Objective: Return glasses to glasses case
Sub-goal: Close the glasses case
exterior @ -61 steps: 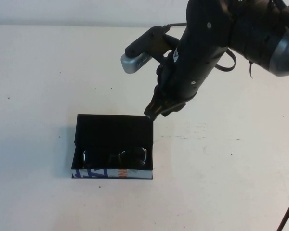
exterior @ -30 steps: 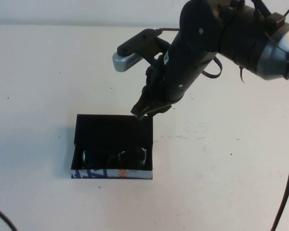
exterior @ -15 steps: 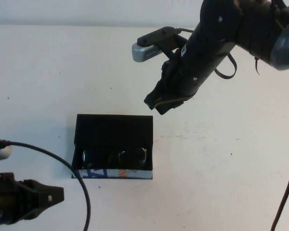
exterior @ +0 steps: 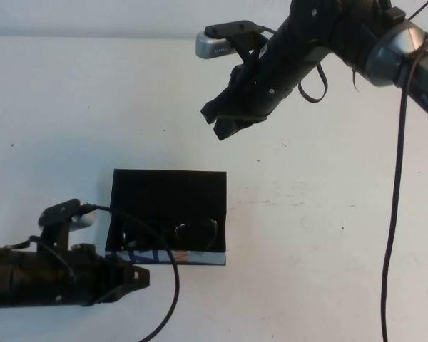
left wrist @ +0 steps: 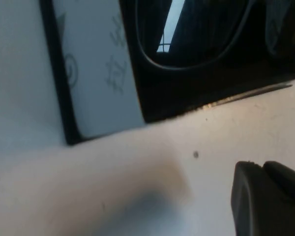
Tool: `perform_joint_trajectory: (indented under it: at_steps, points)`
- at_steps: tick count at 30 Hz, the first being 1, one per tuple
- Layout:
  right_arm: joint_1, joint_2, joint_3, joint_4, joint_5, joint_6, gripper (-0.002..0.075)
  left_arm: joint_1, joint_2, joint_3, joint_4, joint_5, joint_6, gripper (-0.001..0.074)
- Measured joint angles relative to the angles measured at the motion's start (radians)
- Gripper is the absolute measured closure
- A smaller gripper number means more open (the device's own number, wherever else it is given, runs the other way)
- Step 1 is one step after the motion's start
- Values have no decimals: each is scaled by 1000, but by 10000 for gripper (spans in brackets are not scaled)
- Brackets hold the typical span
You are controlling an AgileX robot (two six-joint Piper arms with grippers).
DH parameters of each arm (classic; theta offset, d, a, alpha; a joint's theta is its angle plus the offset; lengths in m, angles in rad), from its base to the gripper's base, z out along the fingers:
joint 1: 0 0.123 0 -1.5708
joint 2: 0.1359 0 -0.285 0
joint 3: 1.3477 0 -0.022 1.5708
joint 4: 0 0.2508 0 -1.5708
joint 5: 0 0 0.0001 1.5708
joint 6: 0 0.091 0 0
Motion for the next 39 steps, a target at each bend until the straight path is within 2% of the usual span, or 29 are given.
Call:
perform_joint_trajectory:
  at_steps: [3,10,28,39]
  points:
    - [-12,57,-70,13,48,0,737,-38,88,-46,-43,-7,64,738]
    - [-22,129,-134,39,59,0,737,-44,183,-129,-73,8,115,738]
    - [-22,272,-148,169,-94,0,737,-44,199,-146,-84,6,140,739]
    - [-24,303,-164,199,16,0,737,-44,199,-147,-84,6,144,739]
